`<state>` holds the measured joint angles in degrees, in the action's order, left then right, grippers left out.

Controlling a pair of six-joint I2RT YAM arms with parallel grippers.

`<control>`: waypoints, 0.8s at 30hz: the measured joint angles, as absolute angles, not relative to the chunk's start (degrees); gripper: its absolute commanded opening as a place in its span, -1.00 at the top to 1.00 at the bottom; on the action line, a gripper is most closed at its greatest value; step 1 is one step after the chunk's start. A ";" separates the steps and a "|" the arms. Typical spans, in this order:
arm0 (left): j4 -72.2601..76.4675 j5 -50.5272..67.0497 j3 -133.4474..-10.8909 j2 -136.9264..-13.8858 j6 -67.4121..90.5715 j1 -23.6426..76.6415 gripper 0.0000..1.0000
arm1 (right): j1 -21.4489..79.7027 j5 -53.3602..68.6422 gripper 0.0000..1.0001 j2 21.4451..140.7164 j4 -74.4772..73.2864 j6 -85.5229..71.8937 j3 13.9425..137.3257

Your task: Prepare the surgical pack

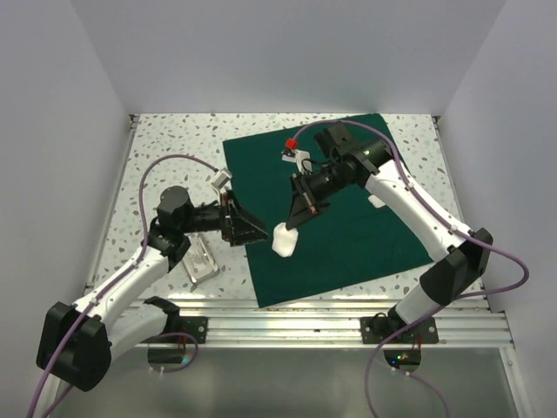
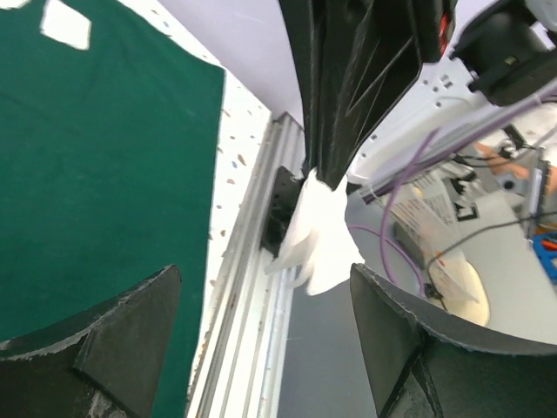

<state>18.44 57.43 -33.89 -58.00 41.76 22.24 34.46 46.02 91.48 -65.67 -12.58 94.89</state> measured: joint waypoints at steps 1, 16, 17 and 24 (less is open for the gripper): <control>21.10 58.24 -32.49 -57.93 43.38 22.28 -0.65 | 34.94 46.30 1.00 91.48 -65.78 -12.67 95.59; 40.64 59.46 -29.34 -59.83 51.48 28.56 -0.65 | 39.48 48.14 1.00 95.59 -66.08 -13.37 99.29; 40.69 59.42 -29.34 -59.88 51.51 28.73 -0.65 | 39.51 48.16 1.00 95.66 -66.08 -13.45 99.42; 41.28 59.72 -29.34 -61.10 51.53 28.93 -0.54 | 39.53 48.14 1.00 95.66 -66.19 -13.47 100.25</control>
